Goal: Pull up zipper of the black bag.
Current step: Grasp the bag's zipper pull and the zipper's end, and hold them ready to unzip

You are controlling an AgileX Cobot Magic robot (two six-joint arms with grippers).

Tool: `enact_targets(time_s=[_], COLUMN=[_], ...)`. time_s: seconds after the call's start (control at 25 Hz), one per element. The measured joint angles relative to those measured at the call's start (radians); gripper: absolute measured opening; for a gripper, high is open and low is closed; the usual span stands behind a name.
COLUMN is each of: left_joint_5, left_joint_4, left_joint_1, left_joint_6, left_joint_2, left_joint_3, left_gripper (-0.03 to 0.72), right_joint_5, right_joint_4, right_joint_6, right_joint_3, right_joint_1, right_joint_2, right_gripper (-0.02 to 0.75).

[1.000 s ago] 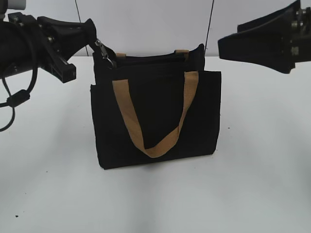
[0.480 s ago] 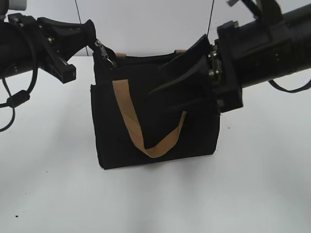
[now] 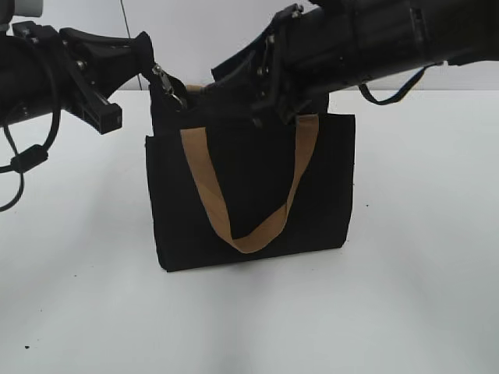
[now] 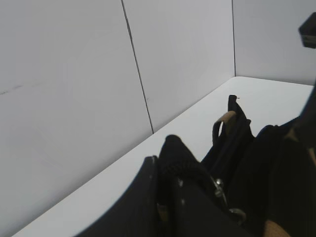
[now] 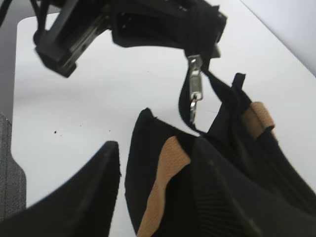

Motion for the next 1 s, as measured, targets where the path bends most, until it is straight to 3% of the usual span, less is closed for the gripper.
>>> enact_targets(time_s=[0.12,0.24,1.0], left_joint_5=[0.001,0.001,0.003], left_joint_4=[0.000,0.000,0.001], left_joint_1=[0.000,0.000,0.000], left_joint_6=[0.000,0.000,0.000], left_joint_2=[0.000,0.000,0.000], left_joint_3=[0.000,0.000,0.000], left_gripper=[0.020,0.020,0.020], right_joint_5=[-0.003,0.008,-0.016], right_joint_4=[0.000,0.000,0.001], right_joint_6=[0.000,0.002,0.021], right_joint_3=[-0.065,-0.110,-0.171], right_joint_1=[0.000,0.000,0.040], right_joint_2=[0.062,0.112,0.220], right_gripper=[0.292,0.253,0.241])
